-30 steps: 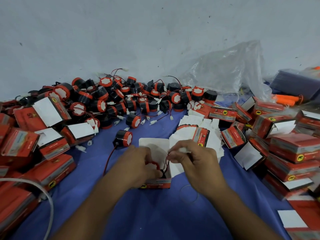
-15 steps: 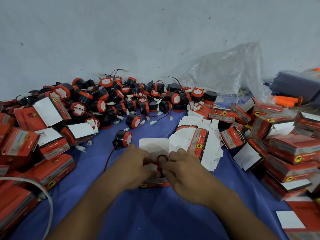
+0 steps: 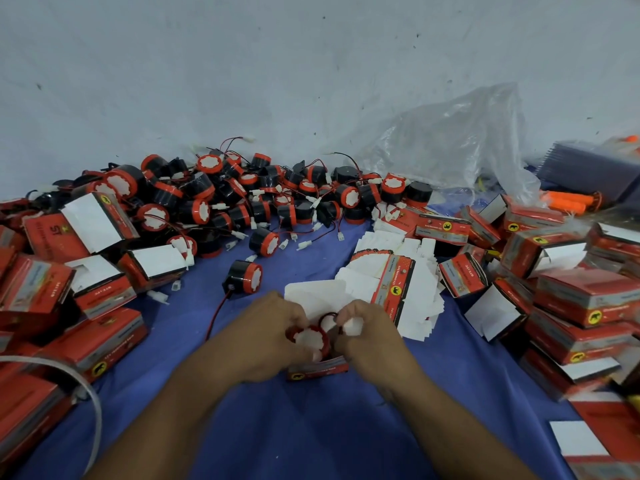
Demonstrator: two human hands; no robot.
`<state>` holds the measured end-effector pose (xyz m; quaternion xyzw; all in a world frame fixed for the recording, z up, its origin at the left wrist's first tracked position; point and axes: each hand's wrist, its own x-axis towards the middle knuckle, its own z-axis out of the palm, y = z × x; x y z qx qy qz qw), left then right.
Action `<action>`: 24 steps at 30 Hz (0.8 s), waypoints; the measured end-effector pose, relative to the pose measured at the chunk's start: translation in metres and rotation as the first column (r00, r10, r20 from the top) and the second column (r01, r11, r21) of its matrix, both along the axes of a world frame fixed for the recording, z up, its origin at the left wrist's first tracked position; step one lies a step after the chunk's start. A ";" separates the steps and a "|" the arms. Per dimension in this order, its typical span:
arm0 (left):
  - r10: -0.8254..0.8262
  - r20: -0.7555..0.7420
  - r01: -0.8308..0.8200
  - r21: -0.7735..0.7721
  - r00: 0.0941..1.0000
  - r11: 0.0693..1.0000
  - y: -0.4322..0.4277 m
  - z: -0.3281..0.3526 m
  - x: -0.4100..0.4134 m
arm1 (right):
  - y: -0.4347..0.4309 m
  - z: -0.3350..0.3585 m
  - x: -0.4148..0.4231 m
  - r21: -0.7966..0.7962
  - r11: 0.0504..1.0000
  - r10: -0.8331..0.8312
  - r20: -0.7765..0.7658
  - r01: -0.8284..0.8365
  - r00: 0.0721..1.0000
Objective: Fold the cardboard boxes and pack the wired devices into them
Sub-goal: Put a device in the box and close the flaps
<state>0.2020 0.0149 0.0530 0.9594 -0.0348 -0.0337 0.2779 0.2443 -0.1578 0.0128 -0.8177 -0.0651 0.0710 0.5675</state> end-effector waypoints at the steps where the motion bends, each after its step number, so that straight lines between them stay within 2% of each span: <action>1: -0.005 -0.007 0.005 -0.015 1.000 1.000 0.001 0.000 0.000 | 0.002 -0.002 0.001 0.000 1.000 -0.025 -0.008 0.025 1.000; 3: -0.018 -0.004 0.018 -0.034 1.000 0.999 0.003 -0.001 0.001 | 0.002 -0.006 0.003 0.033 0.999 -0.039 -0.045 0.041 0.998; 5: -0.029 0.006 0.029 -0.048 1.000 0.998 0.006 -0.001 0.002 | -0.002 -0.007 0.006 -0.015 0.999 -0.035 0.000 0.035 0.999; 8: -0.036 0.028 0.038 -0.083 0.999 0.996 0.012 -0.002 0.004 | -0.004 -0.010 0.007 -0.145 0.987 -0.037 0.209 0.068 0.977; 10: -0.039 0.036 0.042 -0.073 0.999 0.996 0.014 -0.005 0.005 | -0.004 -0.012 0.008 -0.174 0.981 -0.020 0.349 0.085 0.937; 12: -0.033 0.035 0.036 -0.065 0.999 0.997 0.015 -0.008 0.006 | -0.004 -0.014 0.009 -0.232 0.970 0.036 0.430 0.071 0.902; 18: 0.014 0.080 -0.002 -0.155 0.997 0.988 0.014 -0.012 0.007 | -0.010 -0.010 0.014 -0.383 0.923 0.215 0.480 -0.017 0.850; 24: 0.095 0.192 -0.041 -0.267 0.977 0.963 0.010 -0.020 0.007 | -0.012 0.001 0.010 -0.529 0.835 0.396 0.384 -0.152 0.834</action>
